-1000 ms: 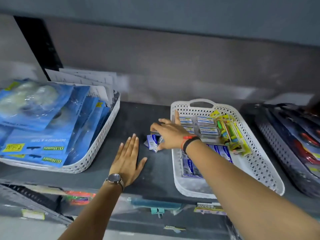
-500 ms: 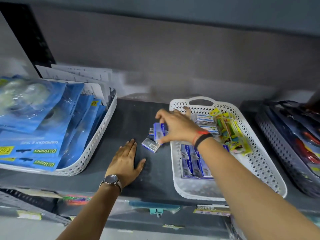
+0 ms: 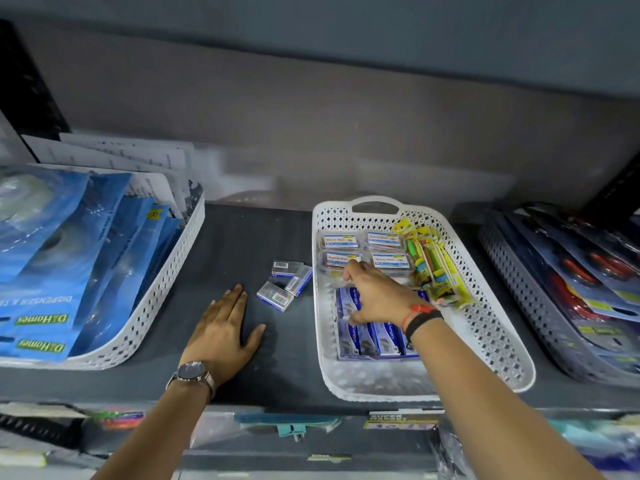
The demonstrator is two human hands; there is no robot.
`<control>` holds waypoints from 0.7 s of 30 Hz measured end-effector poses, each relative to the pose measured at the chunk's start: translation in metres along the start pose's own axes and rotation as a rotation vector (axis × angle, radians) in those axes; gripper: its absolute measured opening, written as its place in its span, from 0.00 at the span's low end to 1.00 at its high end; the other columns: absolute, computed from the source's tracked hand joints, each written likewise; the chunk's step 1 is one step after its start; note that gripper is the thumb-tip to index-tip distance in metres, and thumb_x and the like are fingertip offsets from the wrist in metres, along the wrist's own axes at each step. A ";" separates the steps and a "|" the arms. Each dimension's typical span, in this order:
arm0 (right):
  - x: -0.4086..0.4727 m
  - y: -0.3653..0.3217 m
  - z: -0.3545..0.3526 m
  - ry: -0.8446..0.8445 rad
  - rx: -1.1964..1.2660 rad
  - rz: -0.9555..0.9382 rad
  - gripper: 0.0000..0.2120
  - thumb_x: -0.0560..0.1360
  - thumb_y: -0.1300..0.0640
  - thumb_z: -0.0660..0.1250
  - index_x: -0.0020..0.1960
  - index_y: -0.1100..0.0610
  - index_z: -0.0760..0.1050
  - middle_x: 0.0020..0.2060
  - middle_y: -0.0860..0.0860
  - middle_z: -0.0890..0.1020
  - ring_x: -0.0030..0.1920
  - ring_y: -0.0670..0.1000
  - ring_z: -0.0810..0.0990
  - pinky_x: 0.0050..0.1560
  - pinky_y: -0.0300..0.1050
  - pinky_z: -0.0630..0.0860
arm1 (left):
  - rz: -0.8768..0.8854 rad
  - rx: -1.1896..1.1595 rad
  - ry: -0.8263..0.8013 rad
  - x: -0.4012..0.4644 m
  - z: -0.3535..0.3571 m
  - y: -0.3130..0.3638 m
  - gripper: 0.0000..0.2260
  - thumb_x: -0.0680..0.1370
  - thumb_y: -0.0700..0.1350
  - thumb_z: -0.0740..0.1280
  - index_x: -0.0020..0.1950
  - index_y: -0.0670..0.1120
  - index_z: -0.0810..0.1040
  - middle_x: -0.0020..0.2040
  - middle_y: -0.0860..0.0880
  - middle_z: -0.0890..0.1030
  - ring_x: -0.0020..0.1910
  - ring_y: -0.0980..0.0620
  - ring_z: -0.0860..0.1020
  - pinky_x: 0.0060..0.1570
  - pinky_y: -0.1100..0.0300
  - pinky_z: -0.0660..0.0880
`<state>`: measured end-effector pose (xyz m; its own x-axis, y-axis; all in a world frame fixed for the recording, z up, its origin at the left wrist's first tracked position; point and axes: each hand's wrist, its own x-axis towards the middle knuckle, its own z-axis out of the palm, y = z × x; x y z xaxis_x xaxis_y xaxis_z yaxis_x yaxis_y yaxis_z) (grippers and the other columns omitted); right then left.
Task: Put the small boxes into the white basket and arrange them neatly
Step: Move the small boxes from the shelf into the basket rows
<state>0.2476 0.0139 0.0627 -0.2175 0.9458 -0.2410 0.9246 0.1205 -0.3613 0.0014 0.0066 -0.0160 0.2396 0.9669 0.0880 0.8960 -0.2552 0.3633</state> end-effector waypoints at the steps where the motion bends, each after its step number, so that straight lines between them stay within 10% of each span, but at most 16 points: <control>1: 0.001 0.000 0.001 0.006 0.018 0.000 0.29 0.63 0.62 0.75 0.56 0.57 0.62 0.56 0.55 0.69 0.43 0.50 0.72 0.44 0.43 0.69 | 0.000 0.001 -0.001 0.000 0.000 0.000 0.41 0.65 0.64 0.43 0.70 0.41 0.58 0.74 0.43 0.58 0.73 0.47 0.57 0.73 0.54 0.49; 9: -0.003 -0.003 -0.010 -0.003 0.131 0.070 0.27 0.63 0.61 0.76 0.55 0.56 0.63 0.54 0.53 0.68 0.49 0.51 0.74 0.52 0.46 0.75 | 0.009 0.006 -0.017 -0.001 -0.002 0.001 0.35 0.69 0.60 0.48 0.71 0.42 0.55 0.75 0.45 0.55 0.74 0.48 0.54 0.72 0.57 0.45; 15: 0.024 -0.047 -0.026 0.323 -0.047 -0.108 0.11 0.72 0.54 0.67 0.52 0.56 0.71 0.51 0.52 0.80 0.52 0.53 0.77 0.53 0.48 0.70 | 0.015 -0.006 -0.012 0.000 0.000 0.001 0.30 0.76 0.55 0.57 0.72 0.43 0.51 0.76 0.45 0.52 0.74 0.50 0.51 0.72 0.59 0.43; 21: 0.061 -0.083 0.003 0.085 -0.466 -0.262 0.17 0.65 0.58 0.73 0.52 0.57 0.74 0.52 0.53 0.81 0.56 0.55 0.69 0.58 0.55 0.59 | 0.027 -0.011 0.006 -0.001 0.000 0.001 0.30 0.76 0.55 0.58 0.72 0.42 0.52 0.76 0.45 0.52 0.74 0.49 0.52 0.72 0.59 0.43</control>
<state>0.1566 0.0610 0.0754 -0.4515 0.8848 -0.1154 0.8876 0.4586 0.0430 0.0025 0.0056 -0.0157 0.2613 0.9597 0.1031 0.8853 -0.2809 0.3707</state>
